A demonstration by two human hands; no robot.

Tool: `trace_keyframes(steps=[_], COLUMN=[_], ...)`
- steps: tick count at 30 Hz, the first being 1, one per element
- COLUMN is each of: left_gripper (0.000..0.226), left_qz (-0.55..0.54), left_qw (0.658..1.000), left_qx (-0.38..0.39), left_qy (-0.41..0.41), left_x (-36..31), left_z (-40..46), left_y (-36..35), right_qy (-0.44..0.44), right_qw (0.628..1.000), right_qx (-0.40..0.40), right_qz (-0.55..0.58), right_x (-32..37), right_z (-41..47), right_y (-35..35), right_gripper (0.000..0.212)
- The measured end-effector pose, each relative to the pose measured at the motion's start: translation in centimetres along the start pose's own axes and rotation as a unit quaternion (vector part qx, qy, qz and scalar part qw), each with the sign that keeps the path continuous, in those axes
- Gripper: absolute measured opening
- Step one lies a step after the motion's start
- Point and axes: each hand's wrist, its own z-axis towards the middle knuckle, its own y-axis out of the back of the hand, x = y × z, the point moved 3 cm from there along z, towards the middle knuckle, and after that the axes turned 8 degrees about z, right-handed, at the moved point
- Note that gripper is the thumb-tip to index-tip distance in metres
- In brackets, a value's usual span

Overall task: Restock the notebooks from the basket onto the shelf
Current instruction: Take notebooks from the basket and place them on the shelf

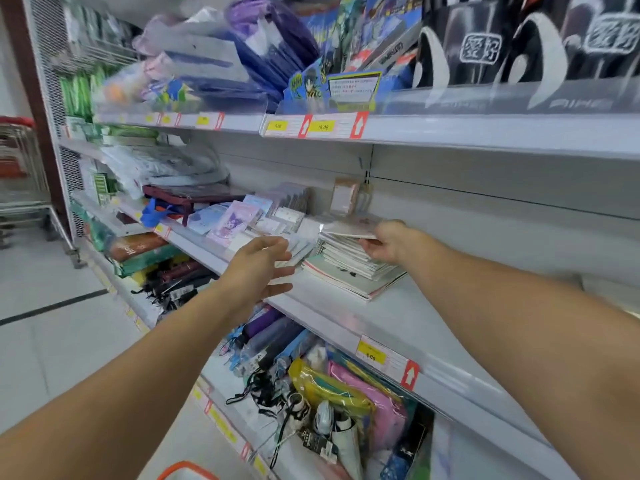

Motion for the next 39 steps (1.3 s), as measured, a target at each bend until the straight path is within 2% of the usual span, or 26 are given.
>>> trace_keyframes(steps=[2,4,6,8,10,12,13,15,16,17,20,21,24,27,28,31,33,34,36,39], left_gripper=[0.014,0.015,0.015,0.018,0.021,0.021,0.021,0.02,0.019,0.017,0.013,0.015,0.023,0.025,0.025,0.02,0.013,0.012,0.012,0.021], left_qz=[0.008,0.013,0.015,0.016,0.018,0.019,0.019,0.021,0.023,0.027,0.035,0.036,0.034,0.027,0.022,0.028,0.066,0.093,0.144,0.218], left_qw=[1.0,1.0,1.0,1.0,0.999,0.999,0.999,0.999,0.999,0.999,0.998,0.998,0.998,0.998,0.997,0.989,0.969,0.951,0.913,0.854], left_qx=[-0.004,-0.01,-0.014,-0.018,-0.017,-0.012,-0.01,-0.007,-0.005,-0.001,0.012,0.015,0.019,0.007,-0.008,-0.066,-0.126,-0.154,-0.165,-0.135], left_qy=[0.006,0.01,0.013,0.017,0.021,0.026,0.028,0.033,0.037,0.04,0.047,0.049,0.056,0.058,0.067,0.126,0.203,0.251,0.345,0.453], left_x=[0.8,1.5,1.9,2.2,2.3,2.2,2.1,2.1,2.1,2.1,2.3,2.5,3.6,5.9,7.4,15.0,22.4,26.2,33.3,41.0], left_z=[0.4,0.9,1.4,1.8,2.1,2.2,2.3,2.3,2.3,2.1,1.6,1.4,0.5,-1.5,-2.5,-6.5,-10.7,-13.3,-18.9,-24.7], left_y=[0.4,0.6,0.7,0.6,0.5,0.3,0.2,0.0,-0.1,-0.2,-0.5,-0.5,-0.6,-0.2,0.5,3.9,6.8,8.4,10.9,12.8], right_qy=[0.034,0.075,0.126,0.17,0.168,0.139,0.12,0.099,0.103,0.115,0.18,0.203,0.327,0.452,0.452,0.349,0.177,0.069,-0.096,-0.209], right_qw=[0.992,0.961,0.901,0.811,0.767,0.768,0.785,0.85,0.866,0.863,0.792,0.779,0.786,0.802,0.817,0.865,0.887,0.884,0.845,0.81], right_qx=[-0.015,-0.015,-0.016,-0.031,-0.031,-0.04,-0.041,-0.029,-0.02,-0.015,-0.063,-0.085,-0.111,-0.017,0.021,0.131,0.229,0.273,0.307,0.278], right_qz=[-0.124,-0.266,-0.414,-0.558,-0.619,-0.624,-0.606,-0.516,-0.488,-0.491,-0.58,-0.587,-0.512,-0.391,-0.357,-0.337,-0.36,-0.373,-0.427,-0.472], right_x=[-0.5,-0.7,-0.5,-0.5,-1.0,-1.4,-1.6,-1.9,-2.0,-2.1,-1.9,-1.8,-2.4,-6.7,-9.2,-19.7,-28.9,-33.7,-42.4,-50.5], right_z=[1.1,1.6,1.5,1.6,1.8,1.9,2.1,2.0,1.7,1.5,-0.3,-1.3,-5.8,-11.5,-13.4,-17.1,-18.7,-19.8,-22.0,-24.7], right_y=[0.4,0.5,0.4,0.3,0.4,0.6,0.8,1.3,1.4,1.6,2.2,2.1,1.0,-1.1,-1.7,-1.8,-0.3,0.9,3.9,8.1], right_gripper=[0.031,0.048,0.06,0.062,0.067,0.073,0.074,0.072,0.071,0.072,0.077,0.074,0.048,0.014,0.015,0.023,0.021,0.022,0.035,0.06])
